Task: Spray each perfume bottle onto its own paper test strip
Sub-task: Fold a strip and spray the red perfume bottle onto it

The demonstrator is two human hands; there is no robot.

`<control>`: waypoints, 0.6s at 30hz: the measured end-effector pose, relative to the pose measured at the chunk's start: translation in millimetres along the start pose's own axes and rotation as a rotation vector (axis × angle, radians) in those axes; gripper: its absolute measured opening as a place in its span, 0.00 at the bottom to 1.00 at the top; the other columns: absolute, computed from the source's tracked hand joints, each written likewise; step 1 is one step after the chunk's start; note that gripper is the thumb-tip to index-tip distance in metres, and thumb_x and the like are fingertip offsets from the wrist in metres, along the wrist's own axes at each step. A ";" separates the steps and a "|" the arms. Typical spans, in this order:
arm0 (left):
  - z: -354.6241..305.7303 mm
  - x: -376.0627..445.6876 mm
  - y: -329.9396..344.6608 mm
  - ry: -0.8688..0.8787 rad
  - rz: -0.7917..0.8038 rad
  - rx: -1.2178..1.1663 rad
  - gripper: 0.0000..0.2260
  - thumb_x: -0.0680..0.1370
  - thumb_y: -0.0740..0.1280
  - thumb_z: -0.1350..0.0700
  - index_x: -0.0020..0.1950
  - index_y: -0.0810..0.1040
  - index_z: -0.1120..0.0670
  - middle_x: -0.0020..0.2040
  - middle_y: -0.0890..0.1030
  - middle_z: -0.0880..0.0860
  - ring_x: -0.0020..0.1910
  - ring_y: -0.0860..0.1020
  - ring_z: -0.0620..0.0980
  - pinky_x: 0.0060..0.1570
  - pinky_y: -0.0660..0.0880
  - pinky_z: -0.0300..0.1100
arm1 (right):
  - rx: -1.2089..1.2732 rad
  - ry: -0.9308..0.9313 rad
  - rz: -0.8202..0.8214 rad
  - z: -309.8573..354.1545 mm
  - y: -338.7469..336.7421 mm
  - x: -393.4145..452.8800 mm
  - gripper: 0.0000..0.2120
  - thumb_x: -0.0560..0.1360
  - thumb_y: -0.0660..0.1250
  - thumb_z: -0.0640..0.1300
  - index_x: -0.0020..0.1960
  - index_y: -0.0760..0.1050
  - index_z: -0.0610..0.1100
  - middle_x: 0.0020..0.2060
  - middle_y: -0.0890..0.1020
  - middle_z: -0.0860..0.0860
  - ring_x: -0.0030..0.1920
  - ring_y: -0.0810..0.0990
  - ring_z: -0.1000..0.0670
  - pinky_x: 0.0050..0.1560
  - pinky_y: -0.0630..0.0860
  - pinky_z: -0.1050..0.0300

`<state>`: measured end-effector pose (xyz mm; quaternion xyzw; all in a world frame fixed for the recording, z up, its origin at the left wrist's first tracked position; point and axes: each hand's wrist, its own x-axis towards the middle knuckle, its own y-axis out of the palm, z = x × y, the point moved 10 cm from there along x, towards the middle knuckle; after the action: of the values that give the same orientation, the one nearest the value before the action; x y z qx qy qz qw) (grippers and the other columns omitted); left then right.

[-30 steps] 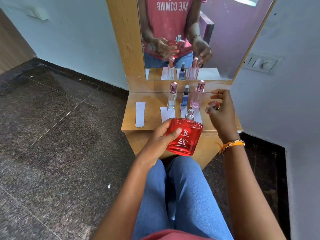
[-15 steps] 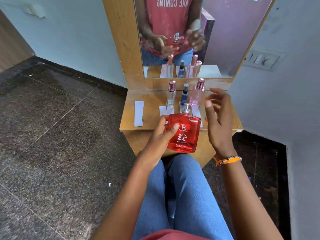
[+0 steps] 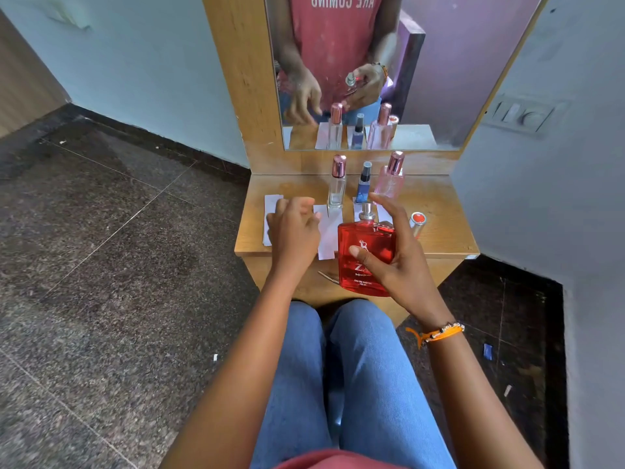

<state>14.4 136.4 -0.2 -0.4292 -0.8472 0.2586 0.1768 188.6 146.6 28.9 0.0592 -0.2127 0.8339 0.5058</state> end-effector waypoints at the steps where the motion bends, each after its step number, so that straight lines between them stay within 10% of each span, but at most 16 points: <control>1: 6.3 7.2 0.1 -0.040 -0.021 0.094 0.12 0.77 0.64 0.56 0.60 0.75 0.53 0.59 0.74 0.53 0.62 0.68 0.57 0.61 0.64 0.48 | 0.002 0.001 -0.007 0.0 -0.4 0.2 0.32 0.72 0.71 0.36 0.70 0.61 0.51 0.58 0.70 0.72 0.44 0.80 0.48 0.51 0.80 0.50; 7: 8.0 30.3 23.1 -0.062 0.055 0.388 0.15 0.76 0.67 0.52 0.61 0.73 0.52 0.65 0.69 0.53 0.65 0.63 0.58 0.61 0.60 0.50 | 0.042 0.038 0.005 -6.7 0.9 3.1 0.32 0.72 0.71 0.36 0.70 0.61 0.53 0.60 0.71 0.67 0.46 0.81 0.51 0.52 0.80 0.50; 18: -4.9 22.8 3.0 -0.037 -0.009 0.081 0.09 0.73 0.69 0.61 0.49 0.72 0.55 0.44 0.79 0.49 0.45 0.76 0.49 0.43 0.68 0.42 | 0.493 0.126 -0.008 -19.6 -1.9 0.9 0.29 0.68 0.72 0.39 0.66 0.69 0.54 0.66 0.69 0.45 0.60 0.75 0.40 0.56 0.76 0.41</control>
<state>5.9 158.0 3.7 -0.4132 -0.8410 0.2998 0.1794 192.1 156.2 12.1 0.1297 0.0292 0.8606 0.4917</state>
